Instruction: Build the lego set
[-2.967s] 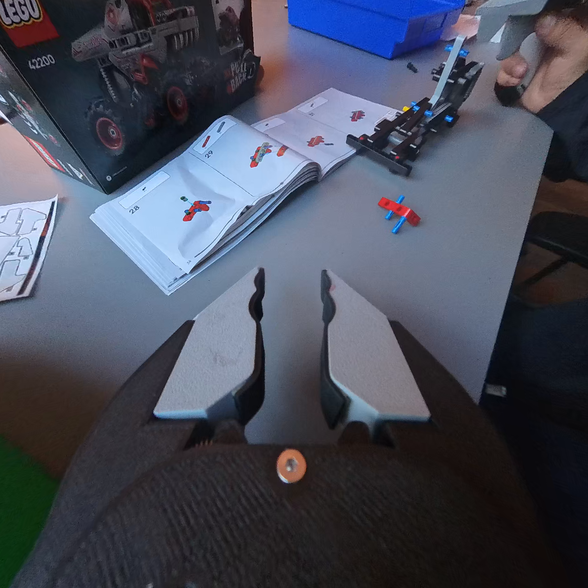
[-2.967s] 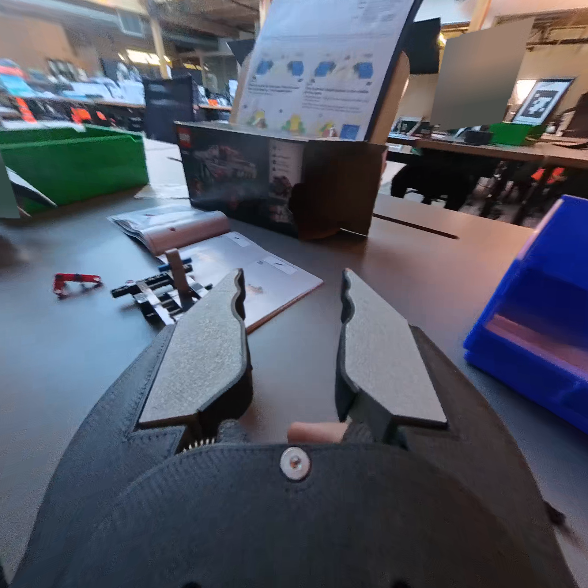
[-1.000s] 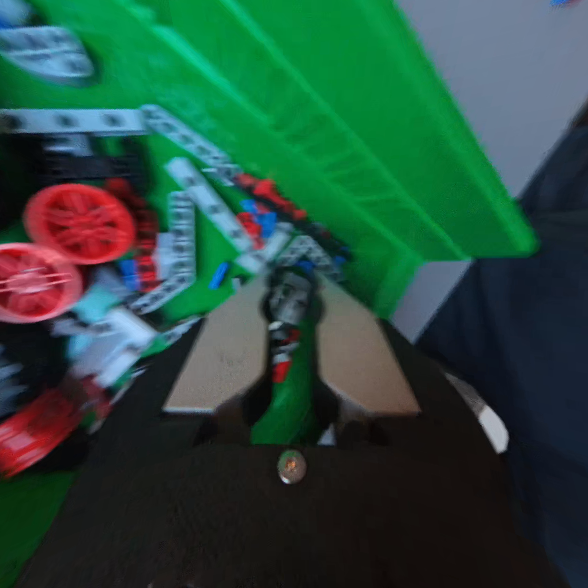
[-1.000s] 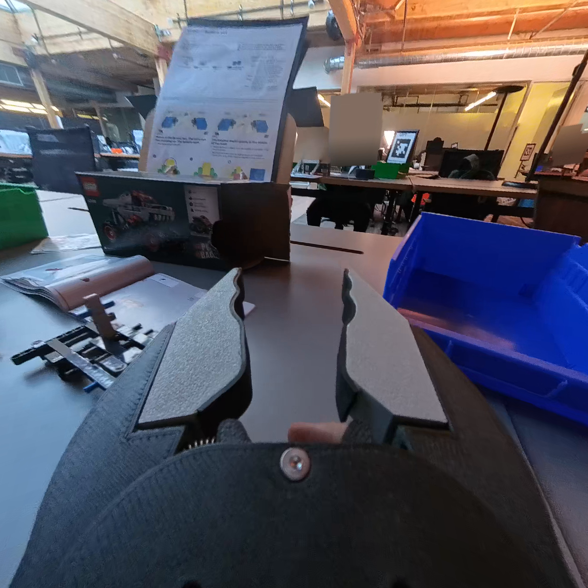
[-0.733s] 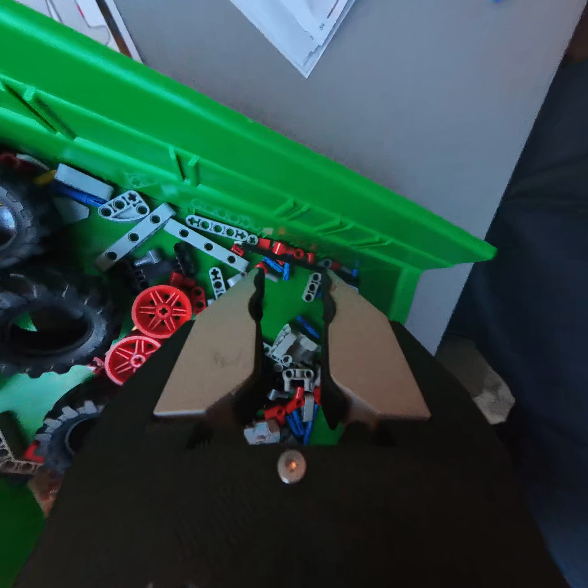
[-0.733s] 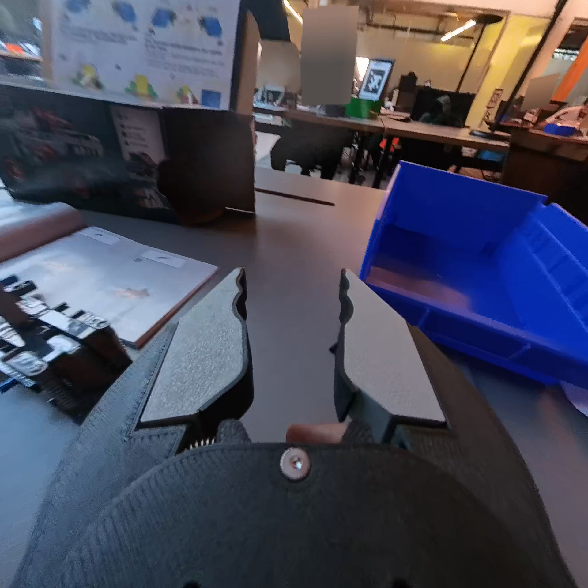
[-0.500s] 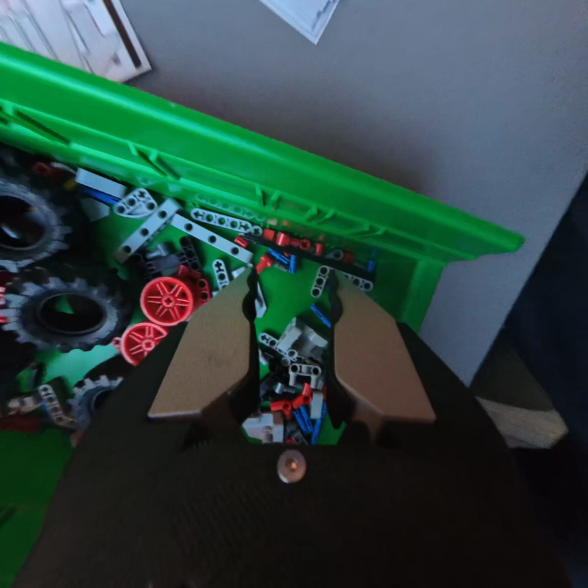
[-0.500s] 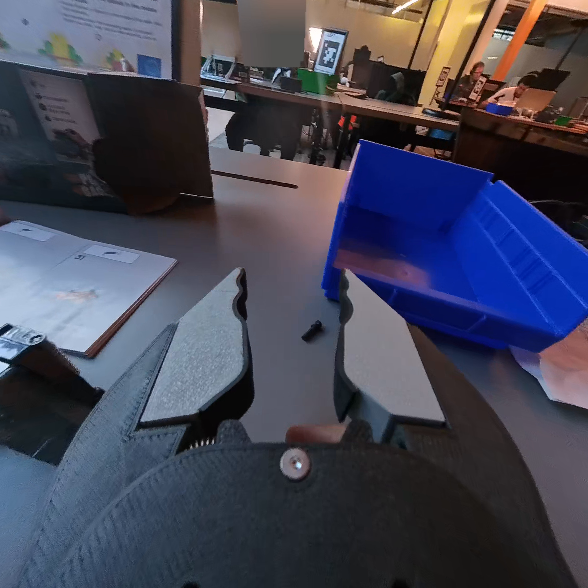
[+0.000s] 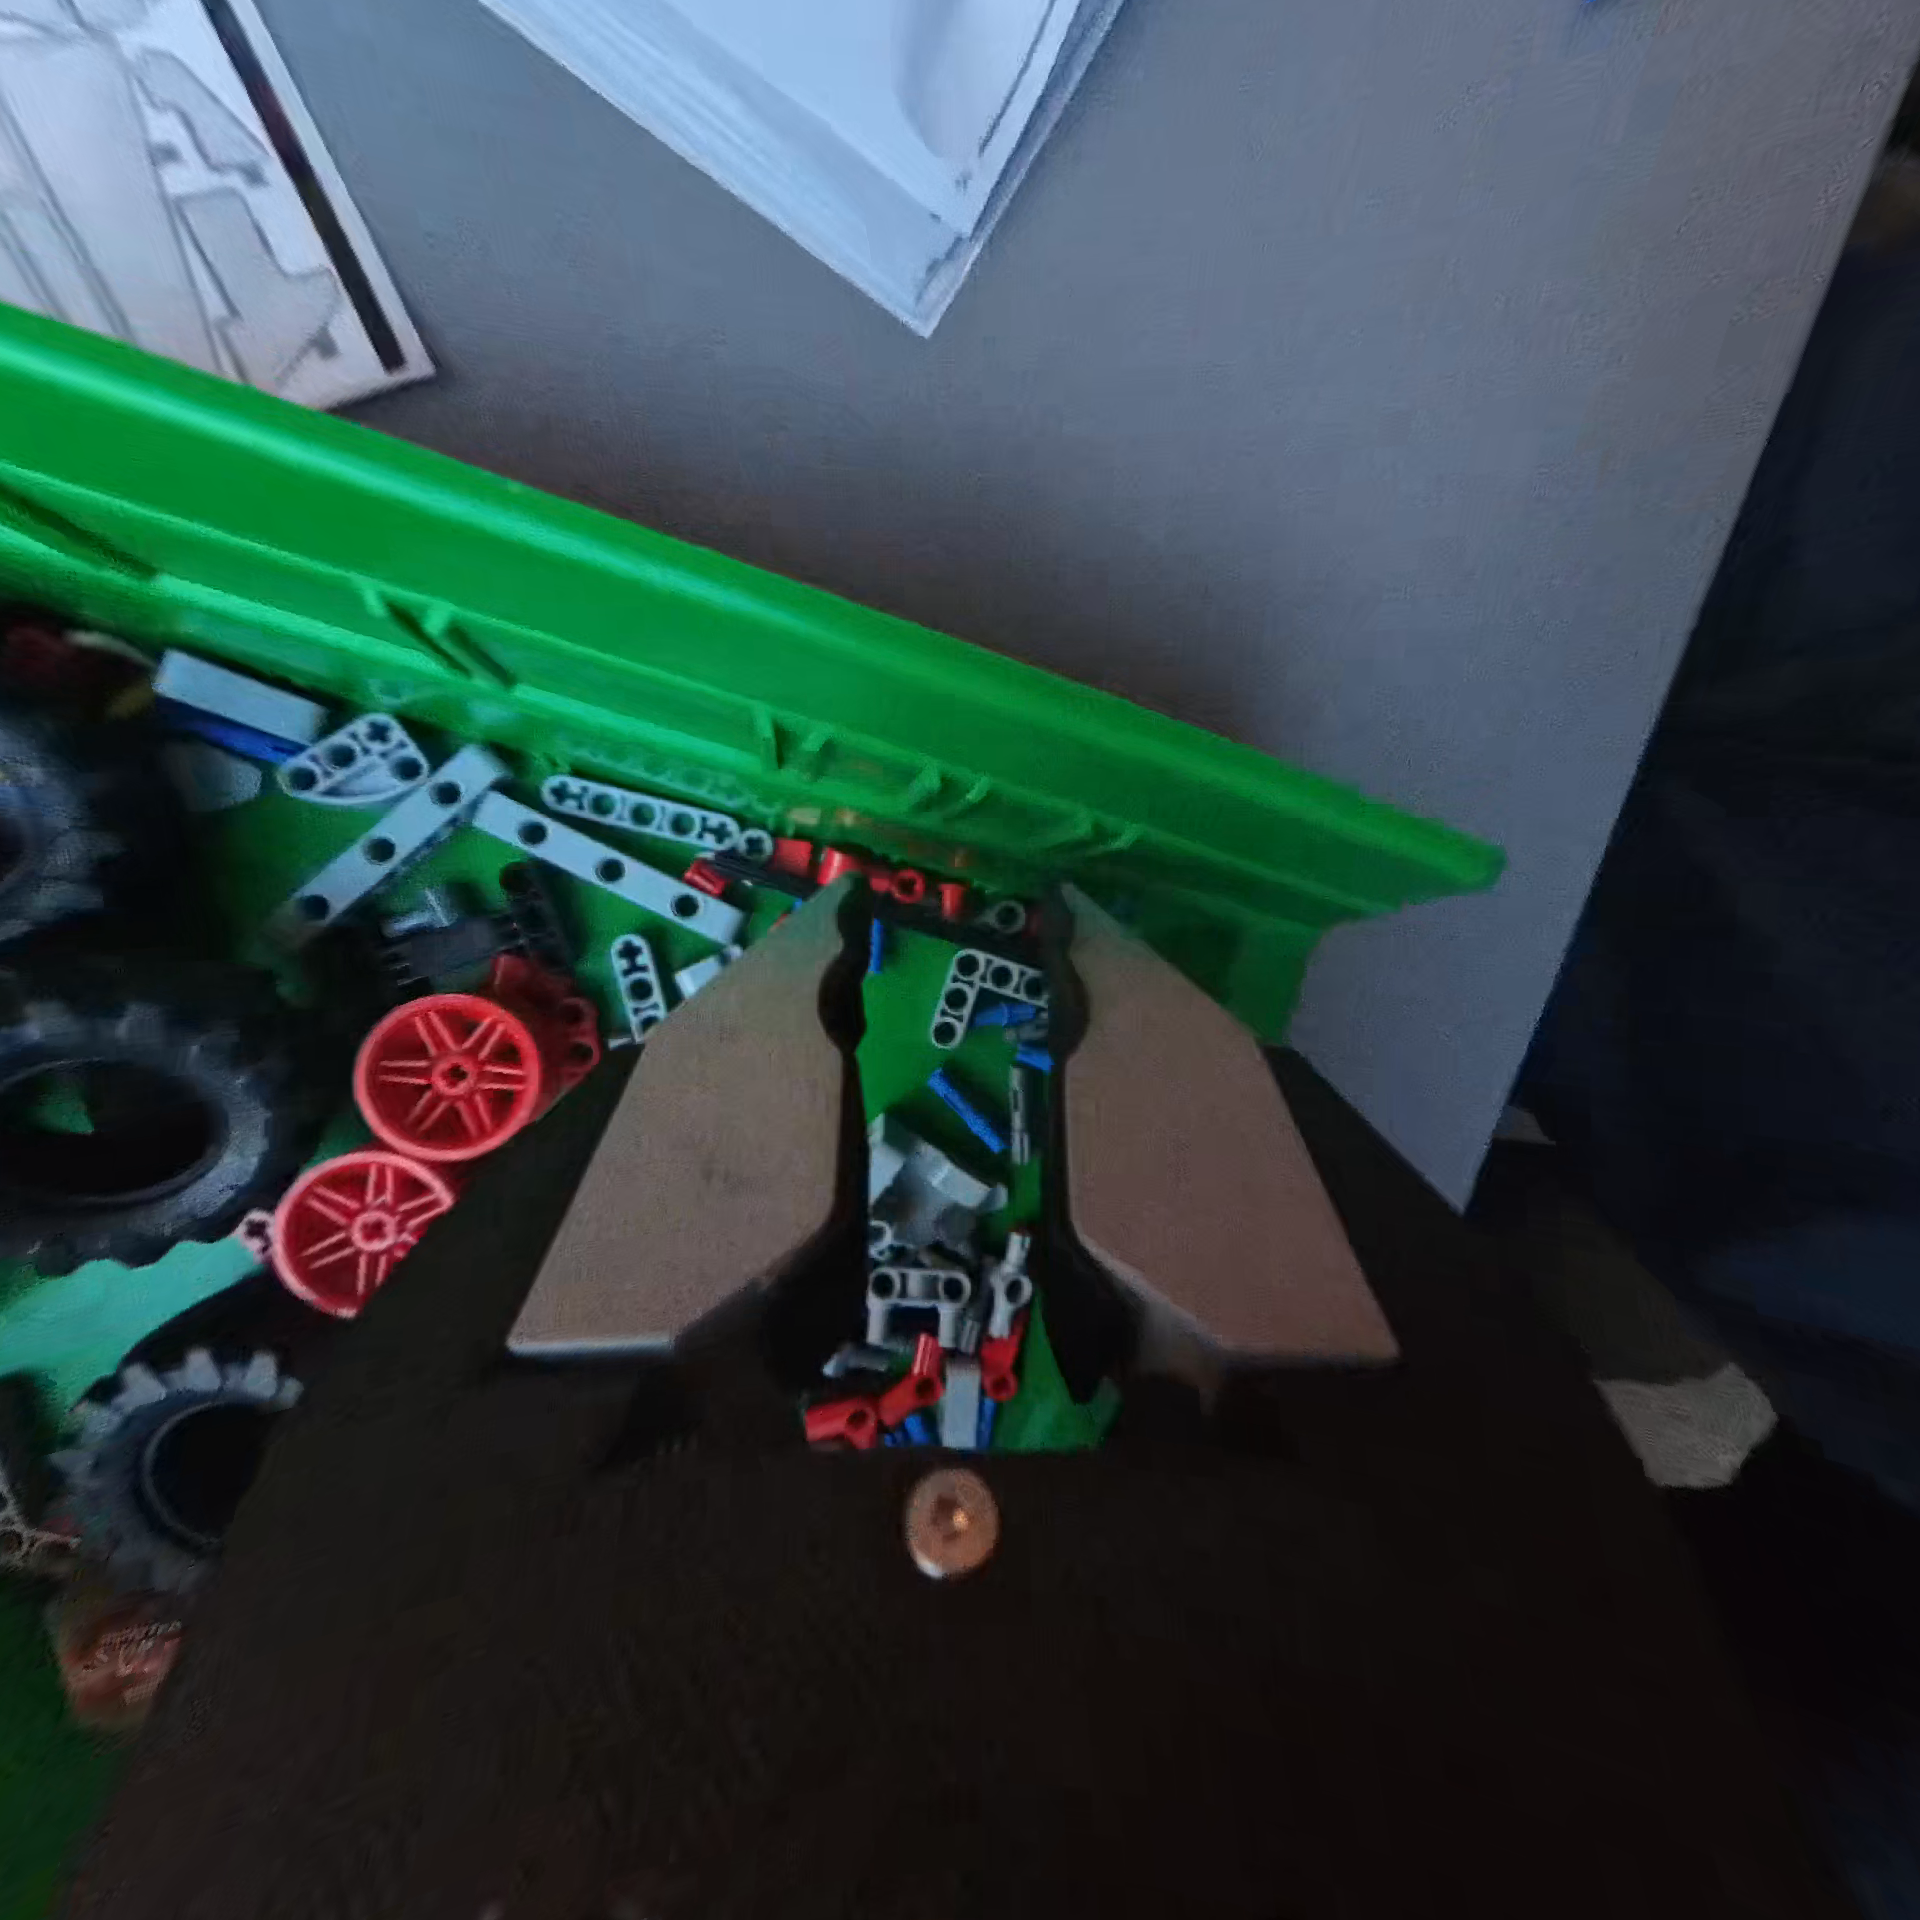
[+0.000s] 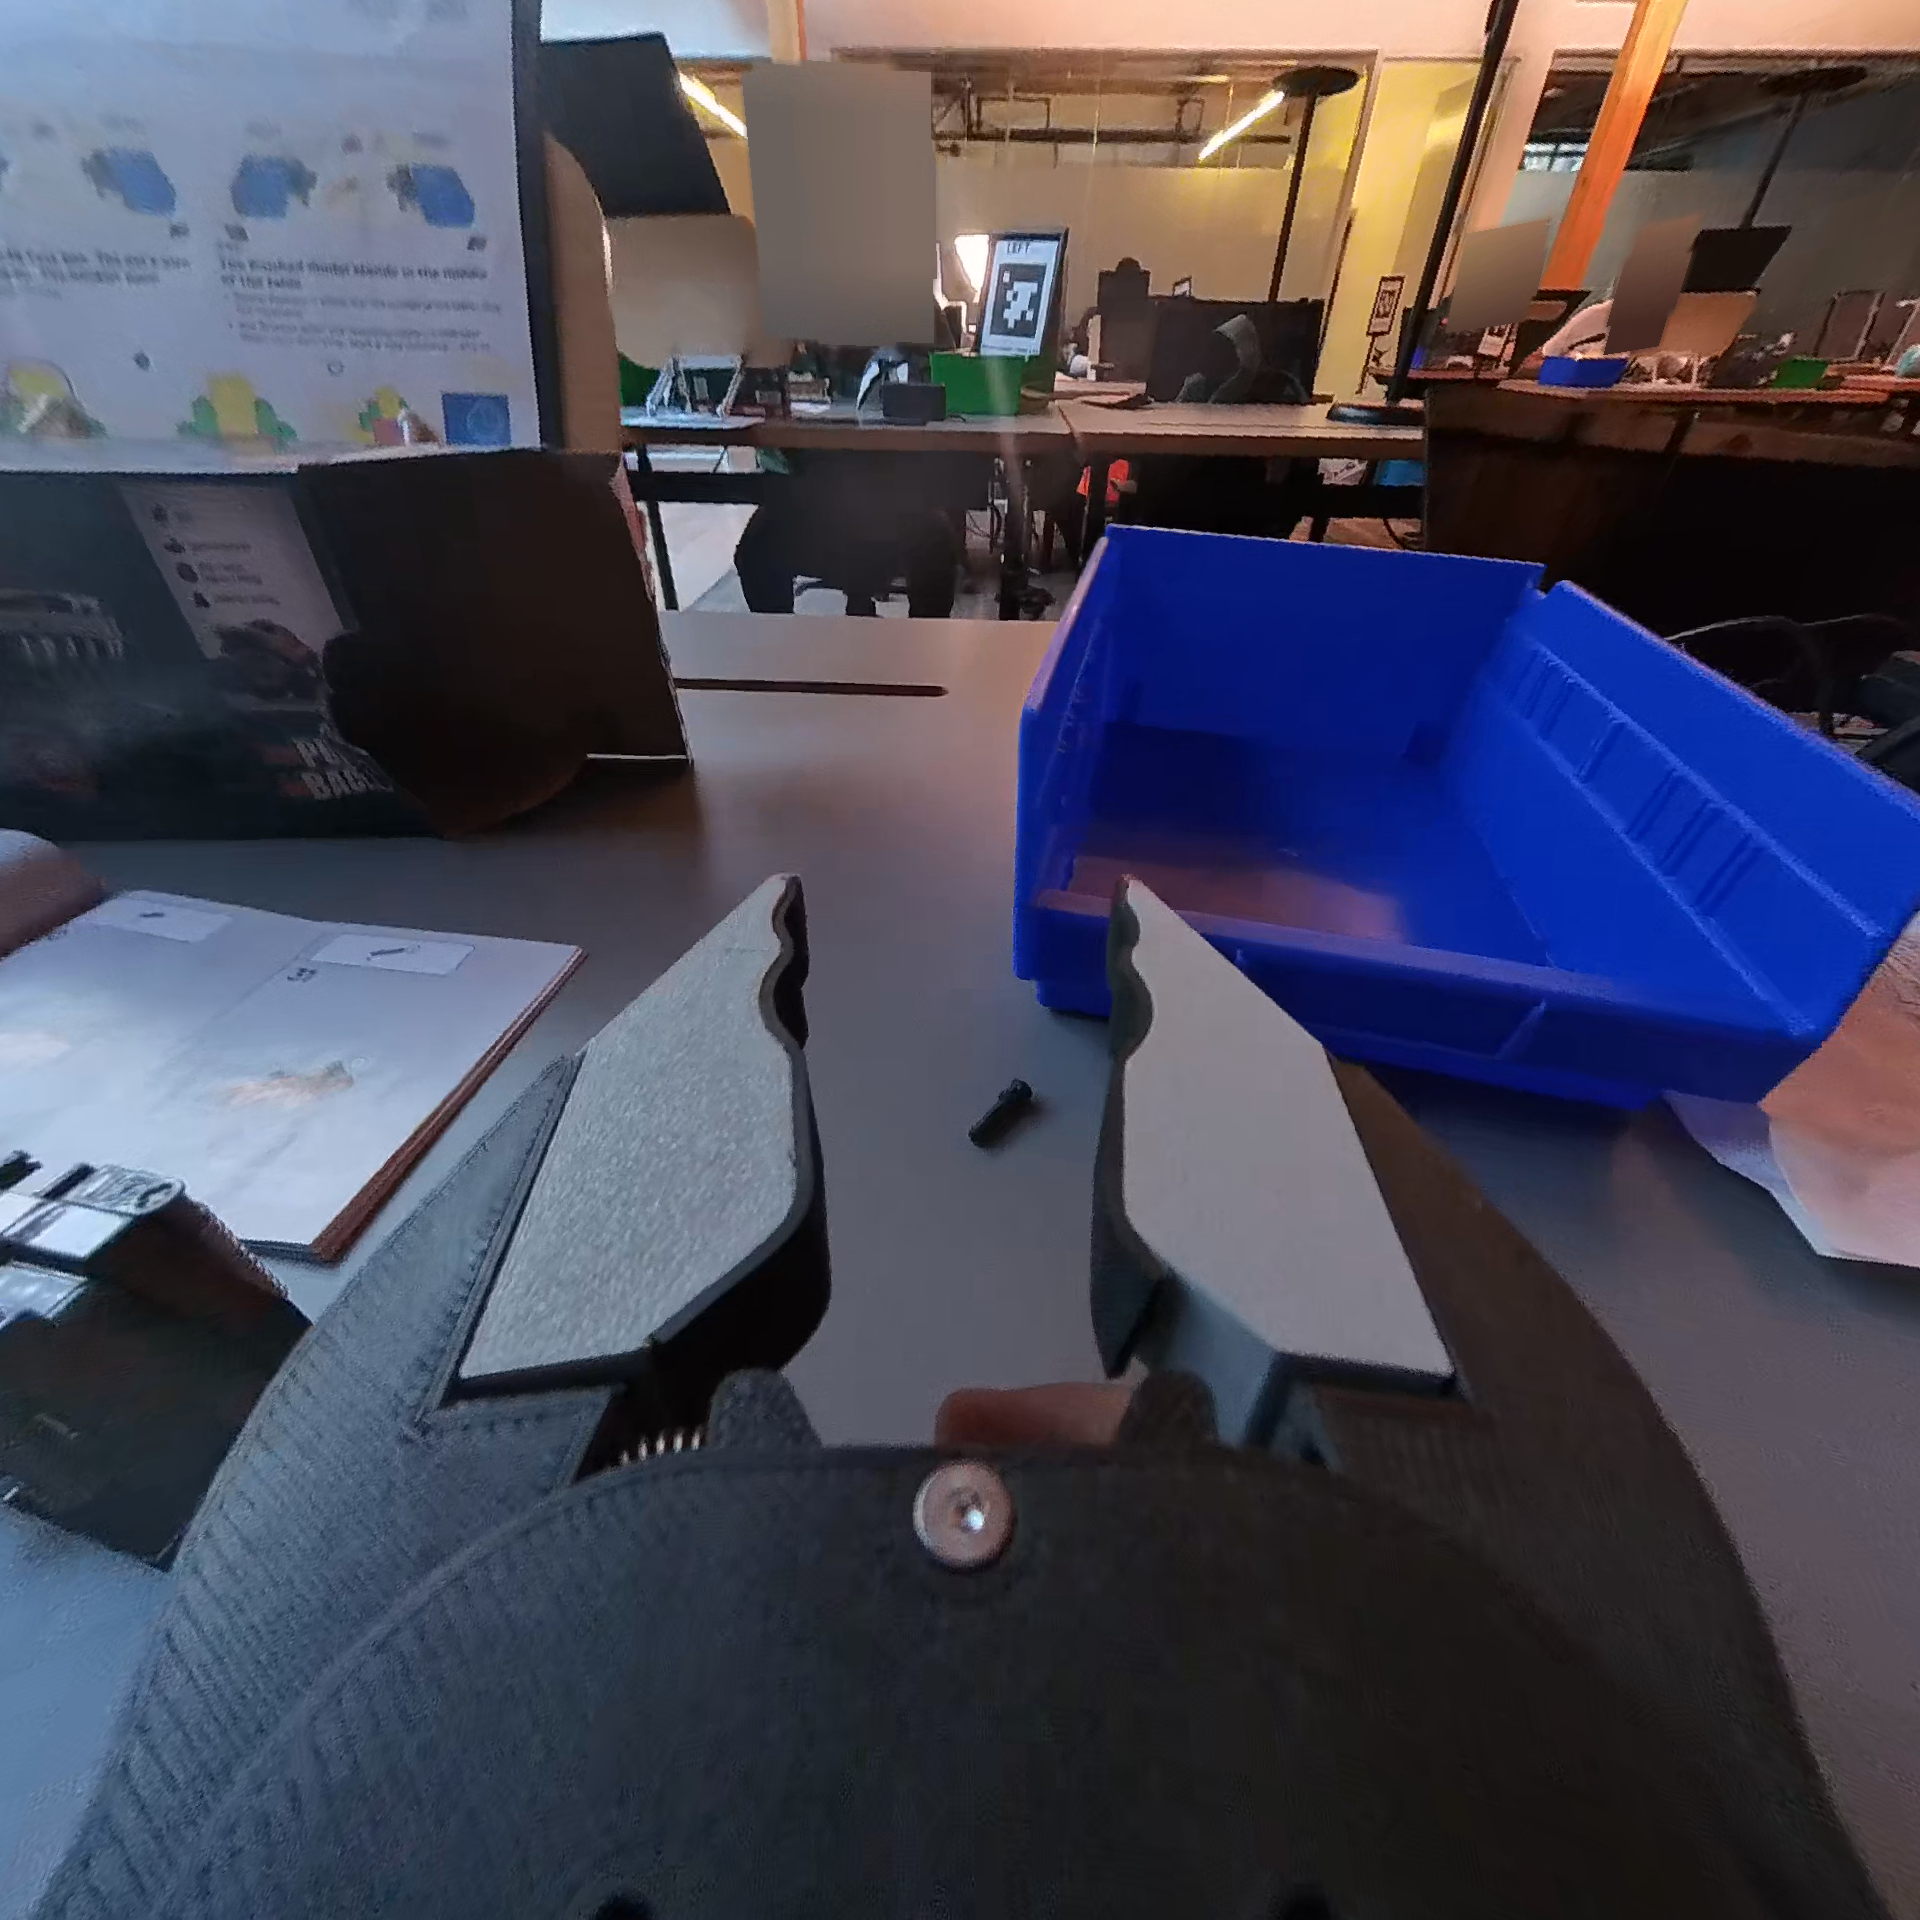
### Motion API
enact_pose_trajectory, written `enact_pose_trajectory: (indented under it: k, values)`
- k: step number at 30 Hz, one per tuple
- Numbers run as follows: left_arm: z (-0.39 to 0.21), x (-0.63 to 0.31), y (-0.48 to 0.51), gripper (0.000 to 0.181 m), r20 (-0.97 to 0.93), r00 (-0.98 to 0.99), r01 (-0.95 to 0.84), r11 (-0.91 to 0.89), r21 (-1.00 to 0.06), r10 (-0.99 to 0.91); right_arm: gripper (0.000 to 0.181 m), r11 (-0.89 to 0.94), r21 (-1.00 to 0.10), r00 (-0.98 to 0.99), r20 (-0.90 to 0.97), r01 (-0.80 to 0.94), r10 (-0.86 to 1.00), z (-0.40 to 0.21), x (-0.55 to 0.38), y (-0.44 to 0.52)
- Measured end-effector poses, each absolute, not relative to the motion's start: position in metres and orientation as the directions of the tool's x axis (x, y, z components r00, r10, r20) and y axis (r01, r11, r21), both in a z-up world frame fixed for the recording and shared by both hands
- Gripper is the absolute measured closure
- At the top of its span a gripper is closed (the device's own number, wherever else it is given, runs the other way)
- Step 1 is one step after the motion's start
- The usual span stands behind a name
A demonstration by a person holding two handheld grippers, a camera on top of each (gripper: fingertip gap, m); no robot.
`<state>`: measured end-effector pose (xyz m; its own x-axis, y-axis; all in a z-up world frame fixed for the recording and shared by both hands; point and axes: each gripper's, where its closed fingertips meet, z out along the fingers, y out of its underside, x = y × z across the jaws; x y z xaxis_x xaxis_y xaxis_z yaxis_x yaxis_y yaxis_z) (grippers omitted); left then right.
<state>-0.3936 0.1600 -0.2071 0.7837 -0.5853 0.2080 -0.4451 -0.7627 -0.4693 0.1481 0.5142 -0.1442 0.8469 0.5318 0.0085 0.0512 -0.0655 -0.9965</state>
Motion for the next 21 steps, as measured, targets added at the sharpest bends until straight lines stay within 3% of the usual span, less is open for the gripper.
enact_pose_trajectory:
  k: [2,3,4,9,16,21]
  values:
    - [-0.226,-0.392,0.157,0.145,0.194,0.784,-0.485,-0.777,-0.402,-0.589,0.127,-0.064,-0.997,0.847,0.005,0.046,0.532,-0.143,0.149,0.514]
    - [-0.226,-0.39,0.158,0.155,0.183,0.778,-0.493,-0.765,-0.414,-0.601,0.126,-0.066,-0.997,0.846,0.007,0.05,0.533,-0.144,0.148,0.514]
    - [-0.227,-0.394,0.159,0.146,0.159,0.787,-0.497,-0.765,-0.409,-0.596,0.126,-0.069,-0.996,0.844,0.011,0.056,0.536,-0.145,0.147,0.515]
    - [-0.239,-0.429,0.167,0.153,-0.022,0.857,-0.493,-0.807,-0.324,-0.515,0.127,-0.068,-0.994,0.845,0.033,0.082,0.534,-0.147,0.145,0.515]
    - [-0.234,-0.43,0.17,0.155,0.003,0.865,-0.463,-0.802,-0.376,-0.501,0.127,-0.072,-0.995,0.848,0.023,0.072,0.529,-0.147,0.147,0.517]
    - [-0.216,-0.44,0.19,0.154,-0.05,0.907,-0.383,-0.769,-0.512,-0.418,0.127,-0.066,-0.995,0.848,0.033,0.08,0.529,-0.146,0.144,0.518]
